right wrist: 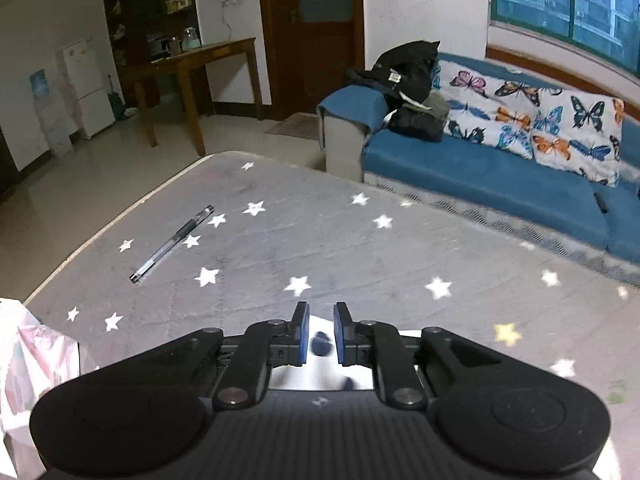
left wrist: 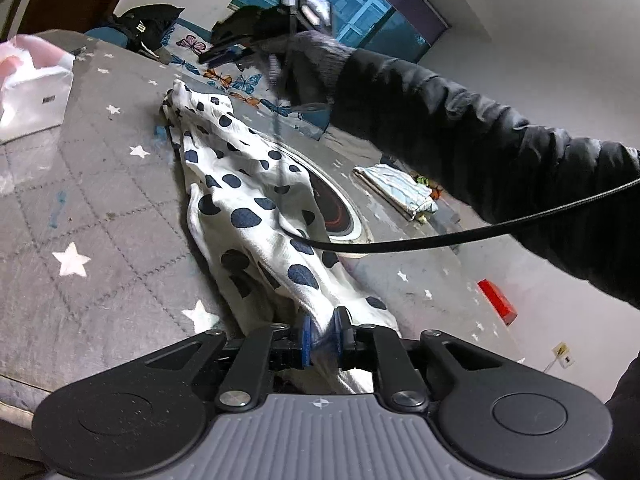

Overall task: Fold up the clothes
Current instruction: 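Lift the hems with both tools and carry them over toward the waistband, then lower the hems onto the waistband and open both tools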

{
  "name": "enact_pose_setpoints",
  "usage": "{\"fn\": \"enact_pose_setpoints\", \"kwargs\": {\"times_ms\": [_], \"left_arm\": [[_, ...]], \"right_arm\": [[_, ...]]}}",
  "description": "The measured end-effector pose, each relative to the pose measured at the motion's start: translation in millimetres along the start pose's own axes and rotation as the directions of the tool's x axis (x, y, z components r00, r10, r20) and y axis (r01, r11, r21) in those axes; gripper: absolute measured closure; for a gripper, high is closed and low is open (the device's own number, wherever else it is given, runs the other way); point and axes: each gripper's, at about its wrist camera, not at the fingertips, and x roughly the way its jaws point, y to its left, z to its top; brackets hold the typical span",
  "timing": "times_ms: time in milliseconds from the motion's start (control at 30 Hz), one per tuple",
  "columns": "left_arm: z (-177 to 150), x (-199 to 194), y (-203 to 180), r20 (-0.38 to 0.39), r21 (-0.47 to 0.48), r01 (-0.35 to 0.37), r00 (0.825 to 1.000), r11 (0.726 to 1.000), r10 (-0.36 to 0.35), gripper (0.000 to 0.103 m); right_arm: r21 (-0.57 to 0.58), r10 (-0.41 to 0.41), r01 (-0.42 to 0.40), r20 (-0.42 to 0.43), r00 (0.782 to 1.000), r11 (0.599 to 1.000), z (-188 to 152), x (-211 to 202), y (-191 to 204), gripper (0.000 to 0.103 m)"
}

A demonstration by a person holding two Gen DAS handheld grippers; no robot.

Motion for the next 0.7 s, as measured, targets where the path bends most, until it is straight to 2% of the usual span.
{"fn": "enact_pose_setpoints", "kwargs": {"times_ms": [267, 333, 433, 567, 700], "left_arm": [[1.7, -5.9, -3.7, -0.001, 0.069, -0.062, 0.998, 0.996, 0.062, 0.085], [3.0, -10.5, -6.5, 0.005, 0.088, -0.080, 0.997, 0.993, 0.079, 0.081], [7.4, -16.4, -12.4, 0.023, 0.119, -0.117, 0.993, 0.986, 0.115, 0.073], [20.2, -19.0, -18.4, 0.052, 0.145, -0.172, 0.985, 0.974, 0.166, 0.073], [43.2, -2.3, -25.3, 0.067, 0.176, -0.218, 0.976, 0.960, 0.209, 0.073]], "right_arm": [[0.008, -0.057, 0.057, 0.009, 0.998, 0.998, -22.4, -61.3, -61.8, 0.090], [0.001, -0.066, 0.066, -0.003, 0.998, 0.998, -34.3, -71.5, -74.7, 0.090], [-0.008, -0.070, 0.070, -0.034, 0.997, 0.998, -61.3, -85.2, -96.0, 0.090], [-0.029, -0.068, 0.066, -0.109, 0.992, 0.997, -105.7, -91.4, -110.6, 0.090], [-0.029, -0.024, 0.020, -0.149, 0.989, 0.999, -148.2, -96.8, -116.7, 0.090]]}}
